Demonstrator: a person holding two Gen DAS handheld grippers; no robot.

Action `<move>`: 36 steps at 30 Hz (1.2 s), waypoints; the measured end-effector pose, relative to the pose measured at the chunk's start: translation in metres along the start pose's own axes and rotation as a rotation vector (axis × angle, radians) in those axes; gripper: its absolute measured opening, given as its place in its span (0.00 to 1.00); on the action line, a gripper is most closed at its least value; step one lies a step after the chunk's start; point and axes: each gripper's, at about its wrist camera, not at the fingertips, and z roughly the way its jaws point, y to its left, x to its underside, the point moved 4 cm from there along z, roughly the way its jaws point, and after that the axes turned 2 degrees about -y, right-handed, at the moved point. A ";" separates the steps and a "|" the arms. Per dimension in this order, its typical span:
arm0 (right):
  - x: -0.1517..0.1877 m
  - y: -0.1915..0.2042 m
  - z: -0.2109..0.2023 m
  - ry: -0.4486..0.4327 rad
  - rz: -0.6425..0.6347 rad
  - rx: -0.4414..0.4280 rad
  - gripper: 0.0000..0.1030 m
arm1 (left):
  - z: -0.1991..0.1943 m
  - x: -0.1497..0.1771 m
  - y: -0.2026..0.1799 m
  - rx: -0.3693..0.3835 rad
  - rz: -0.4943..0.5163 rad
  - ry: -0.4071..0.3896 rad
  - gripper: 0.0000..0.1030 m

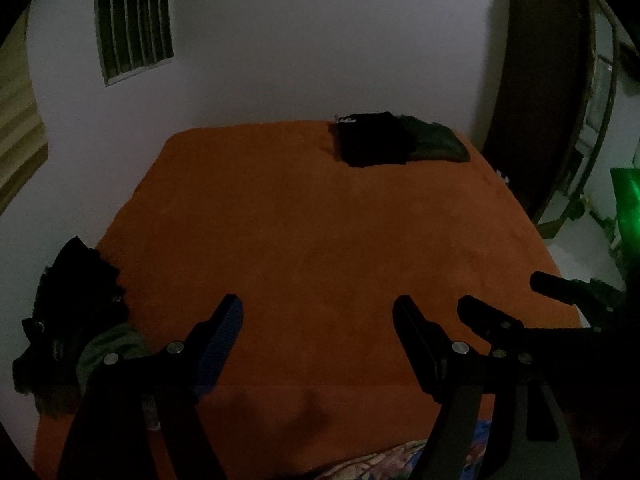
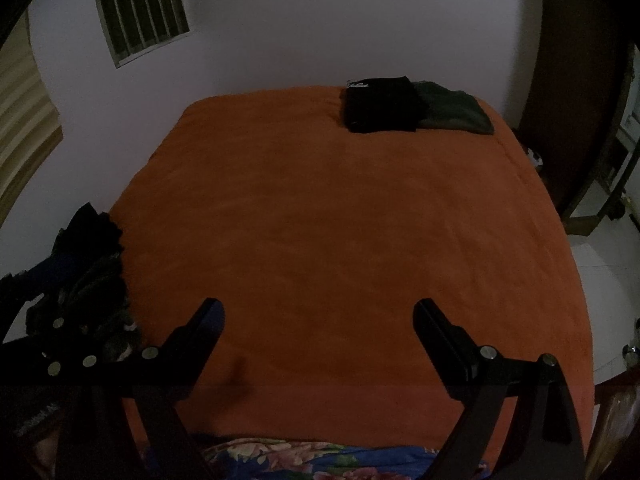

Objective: Fold clothes

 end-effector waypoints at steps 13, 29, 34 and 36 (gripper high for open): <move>0.002 -0.005 -0.001 -0.017 -0.011 -0.010 0.92 | 0.011 -0.006 0.004 -0.031 -0.017 0.041 0.76; 0.002 -0.006 -0.003 -0.027 0.003 -0.024 0.92 | 0.015 -0.005 0.002 -0.026 -0.011 0.051 0.77; 0.004 -0.007 -0.004 -0.026 0.004 -0.031 0.92 | 0.014 -0.006 0.002 -0.032 -0.009 0.039 0.77; 0.004 -0.008 -0.005 -0.025 0.004 -0.032 0.92 | 0.014 -0.005 0.001 -0.032 -0.010 0.039 0.77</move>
